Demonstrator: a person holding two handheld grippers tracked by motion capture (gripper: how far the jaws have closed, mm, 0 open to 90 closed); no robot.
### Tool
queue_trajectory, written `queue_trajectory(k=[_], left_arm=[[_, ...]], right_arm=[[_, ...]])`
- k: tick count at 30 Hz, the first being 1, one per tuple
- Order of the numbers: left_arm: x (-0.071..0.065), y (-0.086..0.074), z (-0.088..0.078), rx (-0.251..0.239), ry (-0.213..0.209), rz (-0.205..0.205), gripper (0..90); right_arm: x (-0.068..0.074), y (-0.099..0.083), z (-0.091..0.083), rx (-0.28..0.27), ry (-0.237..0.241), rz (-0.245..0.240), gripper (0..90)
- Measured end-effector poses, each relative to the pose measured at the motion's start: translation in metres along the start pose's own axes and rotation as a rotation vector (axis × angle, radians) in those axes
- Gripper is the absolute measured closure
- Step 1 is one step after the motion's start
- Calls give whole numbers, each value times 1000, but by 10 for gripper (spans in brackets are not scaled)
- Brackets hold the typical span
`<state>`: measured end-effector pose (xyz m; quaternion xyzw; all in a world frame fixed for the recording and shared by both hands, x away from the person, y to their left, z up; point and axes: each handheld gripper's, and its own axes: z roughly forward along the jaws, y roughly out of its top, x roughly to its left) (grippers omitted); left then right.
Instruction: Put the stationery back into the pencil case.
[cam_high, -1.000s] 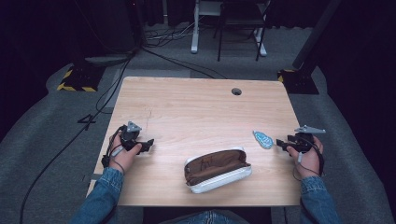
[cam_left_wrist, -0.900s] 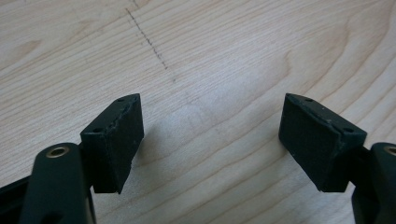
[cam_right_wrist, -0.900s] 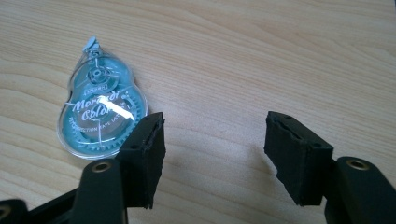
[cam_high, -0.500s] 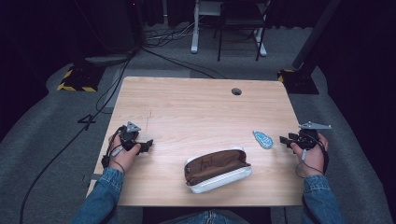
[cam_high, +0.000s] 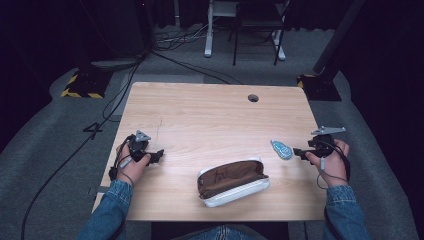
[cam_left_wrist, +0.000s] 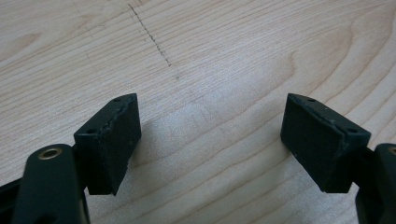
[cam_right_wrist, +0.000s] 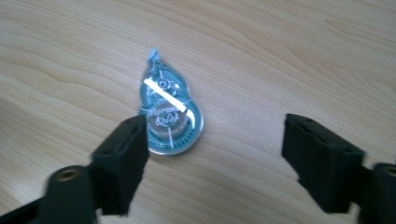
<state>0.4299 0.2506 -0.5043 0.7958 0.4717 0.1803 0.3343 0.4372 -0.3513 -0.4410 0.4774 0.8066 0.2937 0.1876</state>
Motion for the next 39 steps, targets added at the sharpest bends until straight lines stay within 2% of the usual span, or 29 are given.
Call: queue_trajectory(k=[5,10,17,26,39], left_arm=[[0,0,0,0,0,0,205],[0,0,0,-1,2,0,204],[0,0,0,0,1,0,204],[0,0,0,0,0,-1,205],[0,0,0,0,3,-3,204]], right_arm=[[9,9,0,-3,19,-29,201],[15,15,6,68,47,-64,220],[22,26,13,102,64,-97,232],[25,32,29,138,86,-110,265],[23,28,51,197,102,-121,341]])
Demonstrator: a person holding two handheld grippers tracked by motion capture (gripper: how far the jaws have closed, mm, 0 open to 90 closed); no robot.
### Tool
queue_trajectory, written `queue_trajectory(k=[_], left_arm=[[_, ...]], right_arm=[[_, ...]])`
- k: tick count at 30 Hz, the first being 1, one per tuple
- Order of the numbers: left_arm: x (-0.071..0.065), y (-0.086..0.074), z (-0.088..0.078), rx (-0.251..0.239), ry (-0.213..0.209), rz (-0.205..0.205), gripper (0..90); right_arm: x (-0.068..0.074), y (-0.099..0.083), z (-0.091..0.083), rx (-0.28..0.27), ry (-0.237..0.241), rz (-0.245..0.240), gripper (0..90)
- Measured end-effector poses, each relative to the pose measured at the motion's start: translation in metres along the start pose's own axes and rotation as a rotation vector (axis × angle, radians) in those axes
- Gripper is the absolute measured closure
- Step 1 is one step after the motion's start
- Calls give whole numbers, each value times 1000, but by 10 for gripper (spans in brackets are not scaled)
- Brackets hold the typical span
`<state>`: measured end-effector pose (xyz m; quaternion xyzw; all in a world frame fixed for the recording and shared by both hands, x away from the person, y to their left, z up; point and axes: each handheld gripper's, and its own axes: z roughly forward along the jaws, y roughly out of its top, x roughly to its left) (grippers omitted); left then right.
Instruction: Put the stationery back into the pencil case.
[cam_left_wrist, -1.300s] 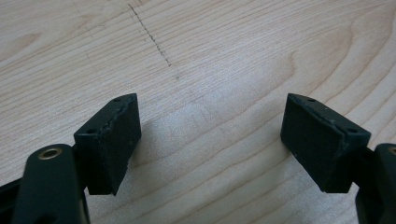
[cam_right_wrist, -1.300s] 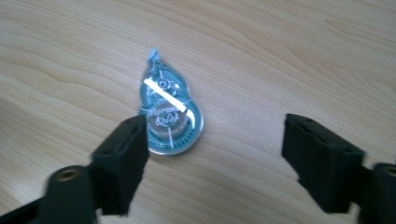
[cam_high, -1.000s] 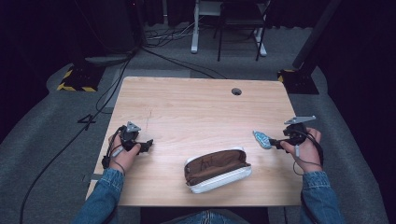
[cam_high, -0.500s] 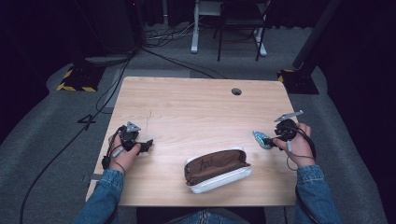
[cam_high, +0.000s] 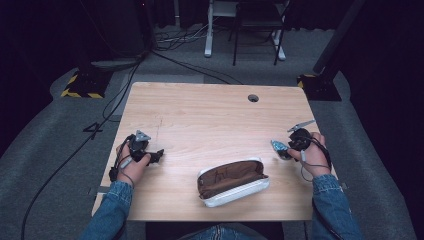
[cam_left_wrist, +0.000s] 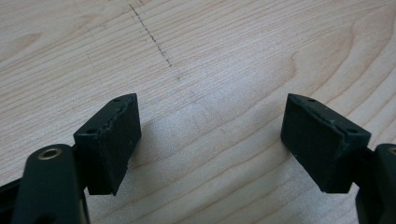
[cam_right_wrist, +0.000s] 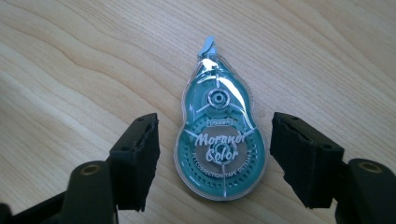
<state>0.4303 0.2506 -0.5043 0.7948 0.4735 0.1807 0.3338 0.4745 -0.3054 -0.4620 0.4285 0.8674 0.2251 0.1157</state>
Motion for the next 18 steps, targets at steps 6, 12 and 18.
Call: queue_trajectory(k=[6,12,18], left_arm=[[0,0,0,-2,0,-4,204],[0,0,1,-2,2,-4,203],[0,1,1,-1,3,1,203]], right_arm=[[-2,-1,6,16,-4,-3,362],[-2,-2,11,30,-4,-6,369],[-2,-2,13,36,7,6,362]])
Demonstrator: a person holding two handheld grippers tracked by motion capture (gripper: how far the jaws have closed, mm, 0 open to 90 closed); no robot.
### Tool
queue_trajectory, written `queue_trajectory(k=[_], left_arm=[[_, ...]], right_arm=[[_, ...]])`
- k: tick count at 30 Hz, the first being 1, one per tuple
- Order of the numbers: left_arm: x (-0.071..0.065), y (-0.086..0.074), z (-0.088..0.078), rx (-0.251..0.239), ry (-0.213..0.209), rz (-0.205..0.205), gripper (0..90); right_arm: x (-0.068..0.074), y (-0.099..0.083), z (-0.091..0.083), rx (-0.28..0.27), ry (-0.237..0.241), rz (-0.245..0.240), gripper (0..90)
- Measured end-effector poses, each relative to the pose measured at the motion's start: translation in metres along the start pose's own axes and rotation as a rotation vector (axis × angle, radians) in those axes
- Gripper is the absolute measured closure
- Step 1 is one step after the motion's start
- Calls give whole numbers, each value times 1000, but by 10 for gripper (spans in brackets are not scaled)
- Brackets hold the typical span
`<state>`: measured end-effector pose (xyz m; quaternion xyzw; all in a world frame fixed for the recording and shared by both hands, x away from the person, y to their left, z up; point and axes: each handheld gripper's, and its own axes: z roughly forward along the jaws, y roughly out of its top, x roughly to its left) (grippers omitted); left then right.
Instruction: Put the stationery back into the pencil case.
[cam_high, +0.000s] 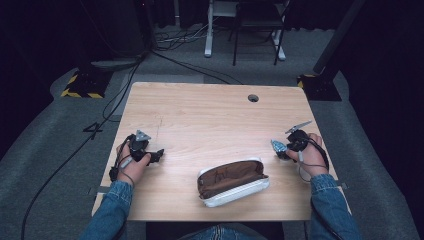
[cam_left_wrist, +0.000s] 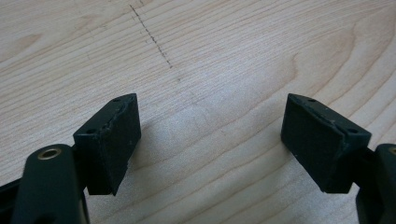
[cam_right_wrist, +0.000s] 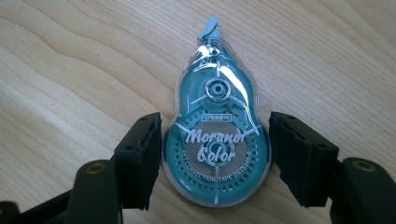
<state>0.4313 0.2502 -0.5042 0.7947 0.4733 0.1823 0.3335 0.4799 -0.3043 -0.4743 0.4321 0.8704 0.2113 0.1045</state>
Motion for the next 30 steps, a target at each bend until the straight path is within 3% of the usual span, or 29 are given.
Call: queue_trajectory(k=[18,30], left_arm=[[0,0,0,-1,0,2,203],[0,1,1,-1,0,-6,202]], right_arm=[[2,1,0,-3,-12,24,398],[4,-1,-8,-45,-12,42,401]])
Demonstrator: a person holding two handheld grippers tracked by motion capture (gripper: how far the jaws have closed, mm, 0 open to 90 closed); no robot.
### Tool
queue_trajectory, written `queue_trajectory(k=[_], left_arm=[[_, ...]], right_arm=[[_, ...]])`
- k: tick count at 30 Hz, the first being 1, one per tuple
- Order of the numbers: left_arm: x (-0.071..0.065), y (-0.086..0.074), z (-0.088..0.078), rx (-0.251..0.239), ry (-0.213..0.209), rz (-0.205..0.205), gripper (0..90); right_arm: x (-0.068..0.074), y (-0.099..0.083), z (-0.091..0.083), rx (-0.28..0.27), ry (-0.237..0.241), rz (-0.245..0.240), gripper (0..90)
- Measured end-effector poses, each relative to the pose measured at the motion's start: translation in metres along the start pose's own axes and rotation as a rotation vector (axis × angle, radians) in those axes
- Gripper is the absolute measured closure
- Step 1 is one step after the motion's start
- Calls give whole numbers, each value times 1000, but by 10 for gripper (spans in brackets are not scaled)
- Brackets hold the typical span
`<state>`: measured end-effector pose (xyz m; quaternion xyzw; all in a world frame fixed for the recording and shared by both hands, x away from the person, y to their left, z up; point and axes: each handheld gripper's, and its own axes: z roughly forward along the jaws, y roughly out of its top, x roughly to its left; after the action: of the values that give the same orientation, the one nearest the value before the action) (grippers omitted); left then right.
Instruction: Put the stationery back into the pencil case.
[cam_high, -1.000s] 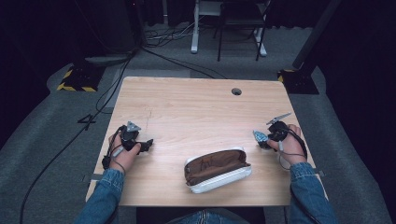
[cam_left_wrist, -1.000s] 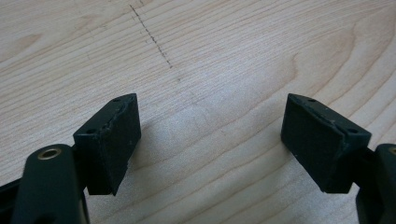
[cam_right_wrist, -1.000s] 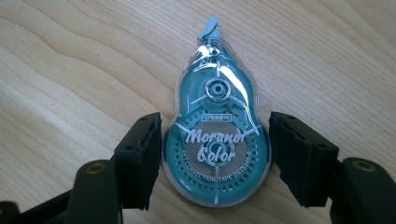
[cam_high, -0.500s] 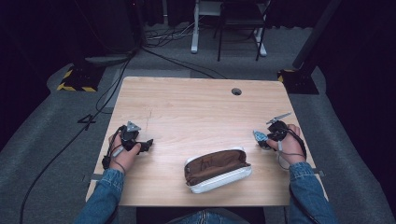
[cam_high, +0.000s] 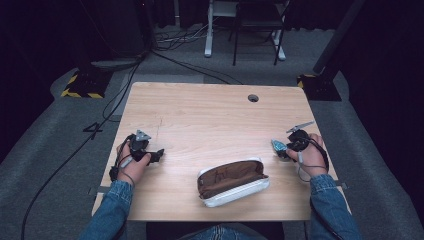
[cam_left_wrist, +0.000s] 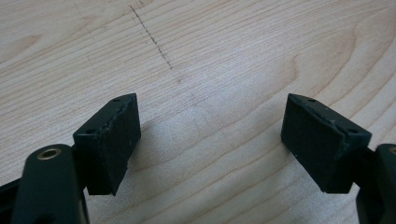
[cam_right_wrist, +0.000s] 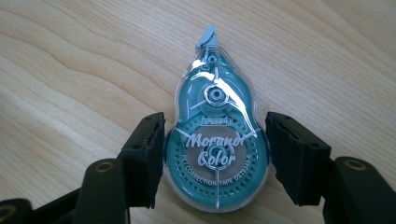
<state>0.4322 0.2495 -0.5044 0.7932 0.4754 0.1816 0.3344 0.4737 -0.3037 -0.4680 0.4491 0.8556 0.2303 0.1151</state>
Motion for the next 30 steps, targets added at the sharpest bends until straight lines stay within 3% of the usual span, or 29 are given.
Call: queue_trajectory(k=[16,30], left_arm=[[0,1,0,1,-2,5,201],[0,1,0,1,-2,5,201]], right_arm=[[9,7,-42,-116,0,2,401],[36,18,-82,-221,6,-76,401]])
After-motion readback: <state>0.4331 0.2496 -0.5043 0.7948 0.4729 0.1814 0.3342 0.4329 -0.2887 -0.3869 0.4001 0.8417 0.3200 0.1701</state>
